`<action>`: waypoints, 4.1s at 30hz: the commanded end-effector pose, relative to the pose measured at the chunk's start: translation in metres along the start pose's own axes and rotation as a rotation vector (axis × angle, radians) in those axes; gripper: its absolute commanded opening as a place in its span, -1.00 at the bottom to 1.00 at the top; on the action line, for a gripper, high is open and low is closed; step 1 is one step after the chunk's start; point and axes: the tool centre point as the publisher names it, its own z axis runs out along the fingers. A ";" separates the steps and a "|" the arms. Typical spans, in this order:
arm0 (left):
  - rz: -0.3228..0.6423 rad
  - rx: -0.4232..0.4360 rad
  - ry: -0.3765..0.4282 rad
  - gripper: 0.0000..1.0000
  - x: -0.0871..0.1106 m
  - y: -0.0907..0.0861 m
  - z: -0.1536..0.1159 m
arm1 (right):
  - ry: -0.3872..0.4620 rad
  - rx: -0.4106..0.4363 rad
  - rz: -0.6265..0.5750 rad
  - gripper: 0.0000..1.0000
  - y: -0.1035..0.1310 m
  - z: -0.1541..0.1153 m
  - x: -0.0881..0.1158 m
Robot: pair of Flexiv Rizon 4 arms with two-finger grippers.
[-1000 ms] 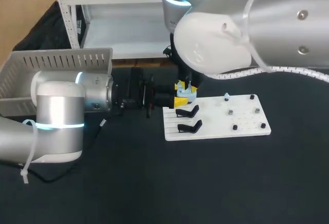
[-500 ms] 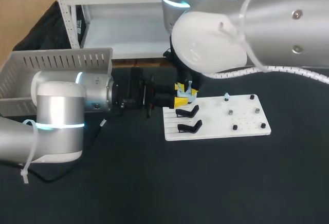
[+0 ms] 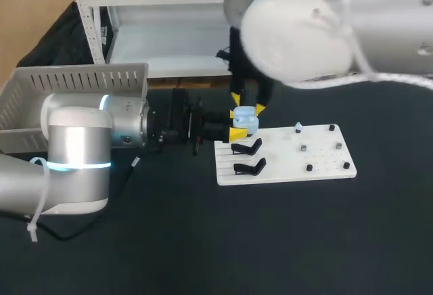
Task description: Pick up each earbud case from the left stands, insert the matching earbuds, close the lid, and place the case in the box.
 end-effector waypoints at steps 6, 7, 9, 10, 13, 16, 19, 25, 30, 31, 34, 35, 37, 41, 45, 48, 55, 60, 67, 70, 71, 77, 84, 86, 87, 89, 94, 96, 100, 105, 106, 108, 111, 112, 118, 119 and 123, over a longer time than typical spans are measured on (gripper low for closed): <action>0.001 -0.002 -0.001 -1.00 0.000 0.000 0.000 | -0.107 -0.262 -0.204 -0.16 -0.065 -0.003 -0.030; 0.001 -0.002 -0.001 -1.00 0.000 0.000 0.000 | -0.132 -0.249 -0.230 -0.16 -0.066 0.000 -0.034; 0.001 -0.002 -0.001 -1.00 0.000 0.000 0.000 | -0.141 -0.242 -0.262 -0.15 -0.069 0.007 -0.042; 0.001 -0.002 -0.001 -1.00 0.000 0.000 0.000 | -0.126 -0.233 -0.279 -0.11 -0.070 0.013 -0.047; 0.001 -0.002 -0.001 -1.00 0.000 0.000 0.000 | -0.115 -0.237 -0.314 -0.07 -0.073 0.023 -0.057; 0.001 -0.002 -0.001 -1.00 0.000 0.000 0.000 | -0.104 -0.245 -0.351 -0.01 -0.074 0.033 -0.066; 0.001 -0.002 -0.001 -1.00 0.000 0.000 0.000 | -0.103 -0.254 -0.399 0.07 -0.073 0.045 -0.073; 0.001 -0.002 -0.001 -1.00 0.000 0.000 0.000 | -0.063 -0.264 -0.441 0.00 -0.065 0.069 -0.084; 0.001 -0.002 -0.001 -1.00 0.000 0.000 0.000 | -0.033 -0.256 -0.422 0.07 -0.060 0.095 -0.099; 0.001 -0.002 -0.001 -1.00 0.000 0.000 0.000 | -0.027 -0.254 -0.420 0.12 -0.059 0.101 -0.102; 0.001 -0.002 -0.001 -1.00 0.000 0.000 0.000 | -0.028 -0.224 -0.401 0.18 -0.056 0.117 -0.110; 0.001 -0.002 -0.001 -1.00 0.000 0.000 0.000 | -0.034 -0.205 -0.379 0.24 -0.055 0.121 -0.113; 0.001 -0.002 -0.001 -1.00 0.000 0.000 0.000 | -0.065 -0.168 -0.334 0.29 -0.053 0.128 -0.120; 0.001 -0.002 -0.001 -1.00 0.000 0.000 0.000 | -0.071 -0.121 -0.233 0.28 -0.056 0.133 -0.133; 0.001 -0.002 -0.001 -1.00 0.000 0.000 0.000 | -0.070 -0.118 -0.189 -0.04 -0.059 0.136 -0.137; 0.001 -0.002 -0.001 -1.00 0.000 0.000 0.000 | -0.065 -0.116 -0.167 -0.09 -0.062 0.140 -0.138; 0.001 -0.002 -0.001 -1.00 0.000 0.000 0.000 | -0.074 -0.090 -0.131 -0.15 -0.064 0.149 -0.135; 0.001 -0.002 -0.001 -1.00 0.000 0.000 0.000 | -0.079 -0.075 -0.130 -0.15 -0.060 0.154 -0.128; 0.001 -0.002 -0.001 -1.00 0.000 0.000 0.000 | -0.084 -0.066 -0.109 -0.20 -0.054 0.159 -0.128; 0.001 -0.002 -0.001 -1.00 0.000 0.000 0.000 | -0.093 -0.057 -0.100 -0.22 -0.054 0.162 -0.130; 0.001 -0.002 -0.001 -1.00 0.000 0.000 0.000 | -0.096 -0.053 -0.097 -0.23 -0.054 0.163 -0.132; 0.001 -0.002 -0.001 -1.00 0.000 0.000 0.000 | -0.105 -0.041 -0.088 -0.24 -0.056 0.166 -0.138; 0.001 -0.002 -0.001 -1.00 0.000 0.000 0.000 | -0.103 -0.035 -0.081 -0.26 -0.057 0.166 -0.140; 0.001 -0.002 -0.001 -1.00 0.000 0.000 0.000 | -0.102 -0.034 -0.079 -0.27 -0.058 0.166 -0.140; 0.001 -0.002 -0.001 -1.00 0.000 0.000 0.000 | -0.101 -0.033 -0.079 -0.29 -0.058 0.166 -0.140; 0.001 -0.002 -0.001 -1.00 0.000 0.000 0.000 | -0.098 -0.031 -0.079 -0.34 -0.059 0.167 -0.140; 0.001 -0.002 -0.001 -1.00 0.000 0.000 0.000 | -0.092 -0.027 -0.079 -0.33 -0.060 0.167 -0.139; 0.001 -0.002 -0.001 -1.00 0.000 0.000 0.000 | -0.093 -0.026 -0.080 -0.34 -0.061 0.167 -0.139; 0.001 -0.002 -0.001 -1.00 0.000 0.000 0.000 | -0.091 -0.025 -0.078 -0.37 -0.061 0.167 -0.139; 0.001 -0.002 -0.001 -1.00 0.000 0.000 0.000 | -0.086 -0.023 -0.079 -0.41 -0.062 0.169 -0.138; 0.001 -0.002 -0.001 -1.00 0.000 0.000 0.000 | -0.085 -0.022 -0.079 -0.42 -0.062 0.169 -0.138; 0.001 -0.002 -0.001 -1.00 0.000 0.000 0.000 | -0.083 -0.020 -0.081 -0.43 -0.062 0.170 -0.137; 0.001 -0.002 -0.001 -1.00 0.000 0.000 0.000 | -0.084 -0.020 -0.084 -0.44 -0.062 0.170 -0.137; 0.001 -0.002 -0.001 -1.00 0.000 0.000 0.000 | -0.084 -0.020 -0.084 -0.44 -0.062 0.170 -0.137; 0.001 -0.002 -0.001 -1.00 0.000 0.000 0.000 | -0.083 -0.019 -0.087 -0.65 -0.061 0.169 -0.137; 0.001 -0.002 -0.001 -1.00 0.000 0.000 0.000 | -0.083 -0.018 -0.087 -0.81 -0.061 0.169 -0.137; 0.001 -0.002 -0.001 -1.00 0.000 0.000 0.000 | -0.083 -0.016 -0.089 -1.00 -0.061 0.169 -0.137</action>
